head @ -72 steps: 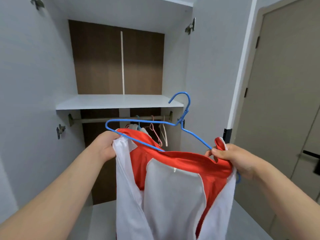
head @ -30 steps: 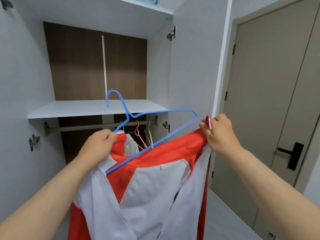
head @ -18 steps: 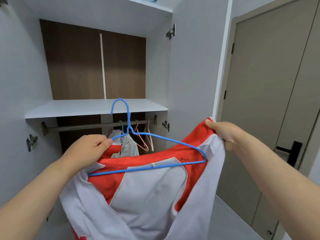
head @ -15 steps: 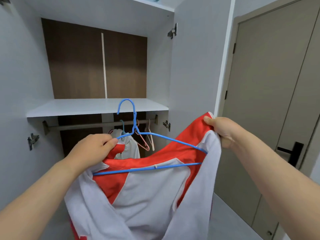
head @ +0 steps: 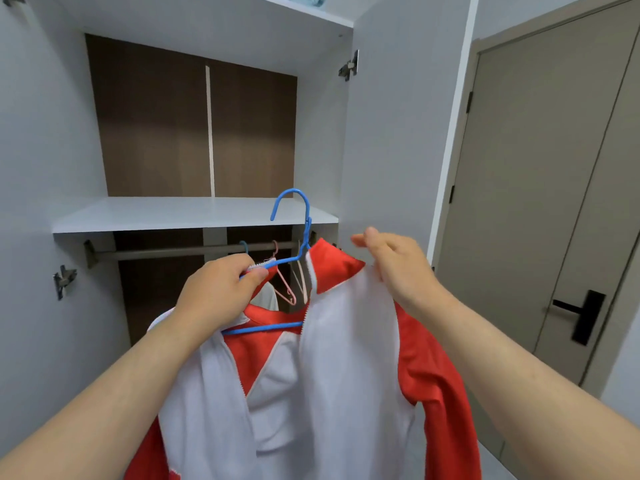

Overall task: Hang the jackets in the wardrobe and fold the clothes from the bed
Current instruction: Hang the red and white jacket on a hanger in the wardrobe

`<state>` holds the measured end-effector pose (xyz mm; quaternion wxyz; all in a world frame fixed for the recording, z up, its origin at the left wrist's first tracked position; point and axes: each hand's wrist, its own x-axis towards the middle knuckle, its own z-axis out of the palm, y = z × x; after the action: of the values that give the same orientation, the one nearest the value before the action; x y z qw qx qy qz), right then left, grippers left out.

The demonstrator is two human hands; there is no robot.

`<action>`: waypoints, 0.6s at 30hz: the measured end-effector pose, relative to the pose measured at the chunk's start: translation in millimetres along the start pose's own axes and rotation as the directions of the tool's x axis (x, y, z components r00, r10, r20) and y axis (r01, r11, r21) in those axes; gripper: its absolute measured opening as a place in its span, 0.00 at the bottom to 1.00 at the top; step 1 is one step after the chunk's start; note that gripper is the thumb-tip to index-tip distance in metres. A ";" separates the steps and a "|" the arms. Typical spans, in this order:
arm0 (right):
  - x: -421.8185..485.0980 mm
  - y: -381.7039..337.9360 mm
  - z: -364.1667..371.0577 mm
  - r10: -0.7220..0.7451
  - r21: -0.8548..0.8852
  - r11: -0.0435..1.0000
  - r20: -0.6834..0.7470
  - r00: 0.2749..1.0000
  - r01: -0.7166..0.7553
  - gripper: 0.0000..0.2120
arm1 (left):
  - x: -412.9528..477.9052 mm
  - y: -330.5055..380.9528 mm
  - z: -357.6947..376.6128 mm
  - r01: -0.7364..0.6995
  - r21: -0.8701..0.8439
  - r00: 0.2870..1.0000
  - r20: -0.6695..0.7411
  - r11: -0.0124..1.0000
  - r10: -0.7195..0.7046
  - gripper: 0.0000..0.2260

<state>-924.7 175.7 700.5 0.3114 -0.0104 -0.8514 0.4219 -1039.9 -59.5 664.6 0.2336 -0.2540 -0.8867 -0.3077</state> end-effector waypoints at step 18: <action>12.3 68.7 0.3 0.061 -0.542 0.834 0.273 0.960 0.101 0.16 | 19.7 -52.2 -33.1 0.084 -0.928 0.853 -0.123 0.364 -0.508 0.09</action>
<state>-951.6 223.2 657.0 0.1766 -0.0308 -0.9718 0.1529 -1077.4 -111.1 676.7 0.1716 -0.1033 -0.5471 -0.8127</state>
